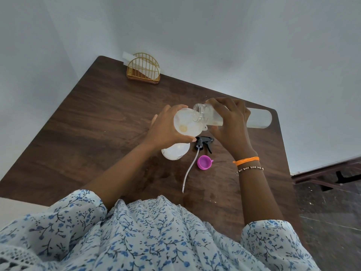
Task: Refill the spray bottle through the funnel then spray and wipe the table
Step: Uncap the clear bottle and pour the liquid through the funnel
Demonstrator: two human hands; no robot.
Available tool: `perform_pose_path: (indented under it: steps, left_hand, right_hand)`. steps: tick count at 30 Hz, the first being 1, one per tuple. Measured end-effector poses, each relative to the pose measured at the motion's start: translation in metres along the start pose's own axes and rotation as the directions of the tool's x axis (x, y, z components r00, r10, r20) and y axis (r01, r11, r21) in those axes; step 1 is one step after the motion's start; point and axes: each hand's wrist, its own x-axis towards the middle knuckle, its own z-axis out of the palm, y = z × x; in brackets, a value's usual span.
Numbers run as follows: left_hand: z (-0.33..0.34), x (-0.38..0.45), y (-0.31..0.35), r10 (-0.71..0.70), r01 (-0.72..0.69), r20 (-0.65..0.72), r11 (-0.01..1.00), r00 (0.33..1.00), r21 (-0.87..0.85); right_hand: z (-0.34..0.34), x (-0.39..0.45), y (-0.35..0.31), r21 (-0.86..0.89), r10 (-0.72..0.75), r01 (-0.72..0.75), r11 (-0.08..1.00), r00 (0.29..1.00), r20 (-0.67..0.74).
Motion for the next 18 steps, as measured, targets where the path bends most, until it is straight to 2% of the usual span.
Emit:
perform_pose_path:
  steps: [18]
  left_hand:
    - [0.0006, 0.0006, -0.0019, 0.002, -0.001, 0.001, 1.000, 1.000, -0.016]
  right_hand:
    - [0.0001, 0.0008, -0.0006, 0.013, 0.013, -0.013, 1.000, 1.000, -0.007]
